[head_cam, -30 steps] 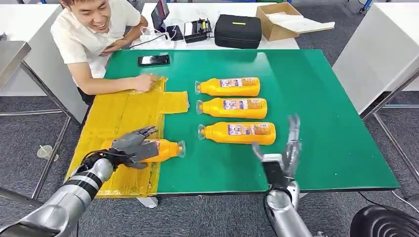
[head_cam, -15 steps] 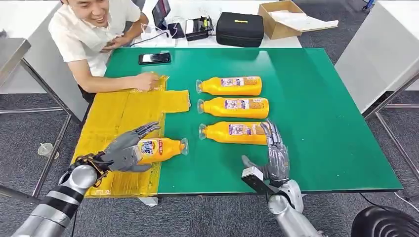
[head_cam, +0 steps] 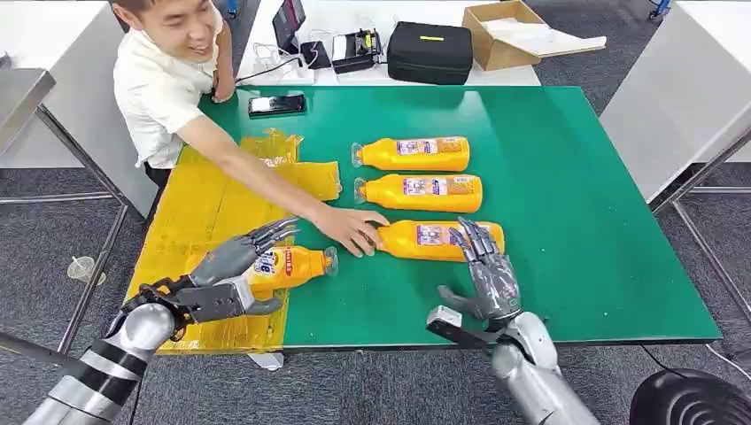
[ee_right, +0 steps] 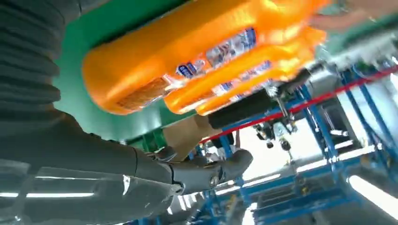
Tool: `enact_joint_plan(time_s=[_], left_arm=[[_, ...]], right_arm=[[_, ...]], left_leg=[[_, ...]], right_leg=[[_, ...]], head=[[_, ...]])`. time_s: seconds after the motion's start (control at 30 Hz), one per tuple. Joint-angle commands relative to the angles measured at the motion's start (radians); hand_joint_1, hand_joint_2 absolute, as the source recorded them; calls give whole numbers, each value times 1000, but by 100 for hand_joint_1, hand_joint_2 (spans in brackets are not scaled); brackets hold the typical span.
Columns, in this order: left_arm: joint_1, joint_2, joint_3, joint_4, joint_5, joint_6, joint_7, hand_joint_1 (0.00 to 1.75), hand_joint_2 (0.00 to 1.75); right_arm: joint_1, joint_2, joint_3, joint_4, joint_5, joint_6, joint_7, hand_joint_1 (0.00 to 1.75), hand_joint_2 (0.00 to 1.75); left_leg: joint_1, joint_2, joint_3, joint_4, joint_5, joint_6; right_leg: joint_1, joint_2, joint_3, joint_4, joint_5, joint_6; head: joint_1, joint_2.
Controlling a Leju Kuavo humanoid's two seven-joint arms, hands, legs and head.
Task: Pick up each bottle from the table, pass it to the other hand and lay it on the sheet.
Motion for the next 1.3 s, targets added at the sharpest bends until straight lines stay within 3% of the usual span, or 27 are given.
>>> enact_joint_plan(time_s=[0.03,0.17,0.4,0.6,0.63,0.67,0.7,0.97,1.1,1.3], left_arm=[[278,-233,125,-293,68,224,-18,0,175],[332,-268,170,-328,128,277,-16,0,175],[355,-273,204,-330,144,296,-13,0,175],[340,-276,225,-315,175,294,3,0,175],[330,-276,224,-307,181,289,4,0,175],[317,-278,222,-292,196,276,6,0,175],[303,-278,218,-278,200,271,5,0,175],[277,-284,206,-252,202,263,0,0,175],[251,-294,201,-206,218,248,-6,0,175],[246,-296,194,-198,221,244,-10,0,175]], right_arm=[[-102,-89,-94,192,109,105,90,0,175],[-100,-101,-106,195,134,135,143,0,175],[-116,-124,-103,244,174,180,205,0,175],[-114,-162,-81,280,142,417,263,0,175],[-128,-173,-77,301,134,451,264,7,175],[-140,-181,-73,317,128,469,254,147,175],[-157,-180,-73,342,118,469,244,175,175],[-236,-146,-47,413,131,443,234,175,175],[-271,-138,-21,442,119,507,219,175,175],[-282,-141,-12,460,115,502,217,175,175]], left_leg=[[-1,1,4,-1,-2,1],[-1,3,5,1,-5,2],[-3,4,3,1,-6,2],[-2,3,5,1,-6,3],[-2,1,4,1,-5,3],[-2,0,4,1,-4,3],[-3,0,4,0,-3,3],[-3,1,4,0,-1,6],[-2,3,6,1,-1,5],[-3,4,6,0,0,5]], right_leg=[[0,0,5,-2,-2,-2],[0,1,7,-2,-4,-3],[0,2,3,-1,-2,-4],[0,0,5,-2,-3,-4],[0,-1,5,-2,-3,-3],[0,-2,5,-1,-2,-3],[-1,-2,4,-2,-2,-2],[-2,-1,4,-2,1,1],[0,0,6,-2,1,-3],[-2,1,5,-2,2,0]], head=[[0,0],[0,0],[0,0],[0,0],[0,0],[0,0],[0,0],[0,0],[0,0],[0,0]])
